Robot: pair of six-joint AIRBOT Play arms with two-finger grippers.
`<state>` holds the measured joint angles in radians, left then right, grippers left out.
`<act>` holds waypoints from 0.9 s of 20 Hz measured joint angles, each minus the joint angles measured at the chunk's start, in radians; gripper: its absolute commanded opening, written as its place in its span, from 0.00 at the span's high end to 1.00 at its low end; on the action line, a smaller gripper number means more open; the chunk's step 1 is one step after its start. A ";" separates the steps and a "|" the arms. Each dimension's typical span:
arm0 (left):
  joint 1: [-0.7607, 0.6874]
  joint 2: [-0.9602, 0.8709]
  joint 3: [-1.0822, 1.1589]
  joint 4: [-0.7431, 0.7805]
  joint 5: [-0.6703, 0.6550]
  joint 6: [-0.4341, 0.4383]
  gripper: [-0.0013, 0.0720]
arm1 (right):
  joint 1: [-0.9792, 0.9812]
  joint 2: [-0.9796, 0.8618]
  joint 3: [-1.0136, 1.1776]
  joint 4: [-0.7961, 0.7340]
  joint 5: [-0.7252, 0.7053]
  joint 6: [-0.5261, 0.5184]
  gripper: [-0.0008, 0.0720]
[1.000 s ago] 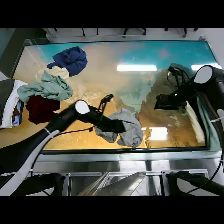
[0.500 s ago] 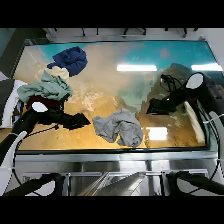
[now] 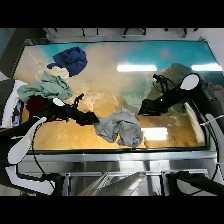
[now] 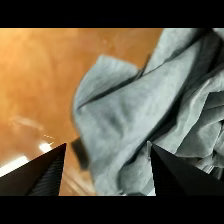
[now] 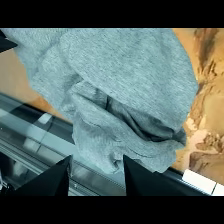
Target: Fold the shirts.
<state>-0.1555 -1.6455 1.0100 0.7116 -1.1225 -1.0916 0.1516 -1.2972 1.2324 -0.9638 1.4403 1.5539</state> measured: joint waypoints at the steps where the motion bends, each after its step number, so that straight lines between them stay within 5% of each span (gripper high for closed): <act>1: -0.019 -0.014 0.013 0.001 0.016 0.005 0.76 | 0.003 0.001 0.000 0.003 0.000 0.001 0.49; 2: -0.035 -0.023 0.020 0.011 0.039 0.014 0.97 | 0.003 0.001 0.000 0.005 0.000 0.001 0.49; 8: -0.066 0.057 0.038 0.060 -0.021 0.084 0.97 | 0.006 -0.008 0.000 -0.010 -0.002 -0.015 0.48; 9: -0.062 0.087 0.039 0.069 -0.046 0.088 0.97 | 0.006 -0.017 0.000 -0.008 -0.002 -0.016 0.35; 10: -0.059 0.125 0.040 0.073 -0.071 0.092 0.97 | 0.006 -0.029 0.000 0.008 -0.003 -0.016 0.01; 18: -0.077 0.328 0.021 0.154 -0.146 0.060 0.97 | 0.109 -0.204 0.000 0.115 -0.068 -0.052 0.03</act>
<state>-0.2325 -1.3174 1.0306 0.8658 -1.2690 -1.0321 0.2611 -1.5017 1.2320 -0.8490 1.3720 1.5021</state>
